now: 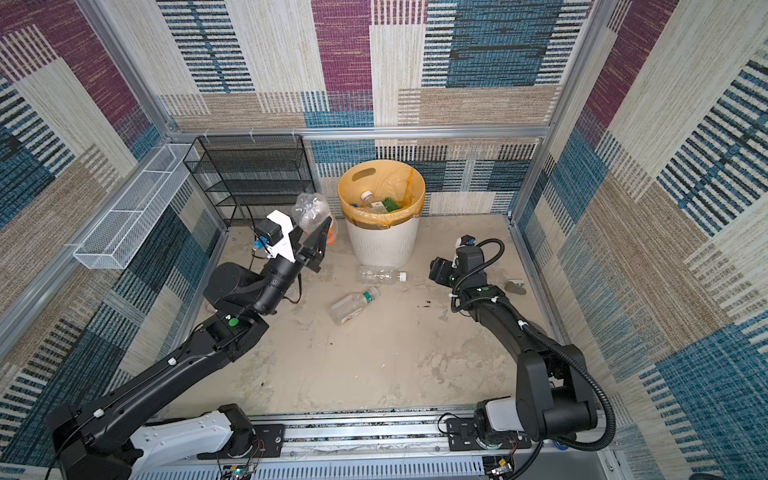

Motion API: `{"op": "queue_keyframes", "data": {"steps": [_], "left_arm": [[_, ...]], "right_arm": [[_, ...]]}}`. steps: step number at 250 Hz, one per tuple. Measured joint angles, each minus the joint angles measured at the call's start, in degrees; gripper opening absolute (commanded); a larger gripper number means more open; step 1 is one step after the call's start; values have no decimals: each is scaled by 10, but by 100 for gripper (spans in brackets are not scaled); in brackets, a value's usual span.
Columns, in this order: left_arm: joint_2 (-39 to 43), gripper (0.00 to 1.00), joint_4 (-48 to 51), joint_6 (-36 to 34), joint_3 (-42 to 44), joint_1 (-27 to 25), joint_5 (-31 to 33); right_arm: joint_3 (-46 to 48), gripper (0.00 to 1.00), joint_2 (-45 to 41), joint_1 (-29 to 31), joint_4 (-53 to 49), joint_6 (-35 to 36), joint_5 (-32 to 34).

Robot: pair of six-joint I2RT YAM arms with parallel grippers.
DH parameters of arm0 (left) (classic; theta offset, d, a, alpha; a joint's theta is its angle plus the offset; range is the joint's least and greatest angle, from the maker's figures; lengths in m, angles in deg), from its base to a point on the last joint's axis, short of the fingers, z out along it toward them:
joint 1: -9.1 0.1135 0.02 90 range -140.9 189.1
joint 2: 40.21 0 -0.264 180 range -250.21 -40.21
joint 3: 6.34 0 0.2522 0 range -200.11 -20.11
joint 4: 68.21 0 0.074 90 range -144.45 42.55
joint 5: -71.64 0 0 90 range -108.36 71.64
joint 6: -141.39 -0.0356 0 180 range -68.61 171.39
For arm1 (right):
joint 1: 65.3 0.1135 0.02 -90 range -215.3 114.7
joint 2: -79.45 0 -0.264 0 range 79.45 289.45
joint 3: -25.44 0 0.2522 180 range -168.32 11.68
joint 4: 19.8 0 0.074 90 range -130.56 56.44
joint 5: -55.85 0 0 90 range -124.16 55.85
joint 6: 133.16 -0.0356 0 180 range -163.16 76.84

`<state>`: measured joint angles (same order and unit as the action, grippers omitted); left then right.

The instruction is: Throw the plastic bottles in the bin

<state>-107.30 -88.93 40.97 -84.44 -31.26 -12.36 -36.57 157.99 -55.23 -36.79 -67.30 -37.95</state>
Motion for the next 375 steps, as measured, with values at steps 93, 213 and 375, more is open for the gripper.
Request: {"op": "queue_keyframes", "data": {"steps": [93, 213, 375], "left_arm": [[-463, 99, 489, 121, -787, 80, -81], [-264, 100, 624, 127, -512, 170, -115], [-65, 98, 547, 113, -33, 327, -166]], "right_arm": [[14, 80, -30, 35, 16, 9, 34], [-9, 85, 5, 87, -33, 87, 19], [-139, 84, 206, 93, -35, 256, -33]]}}
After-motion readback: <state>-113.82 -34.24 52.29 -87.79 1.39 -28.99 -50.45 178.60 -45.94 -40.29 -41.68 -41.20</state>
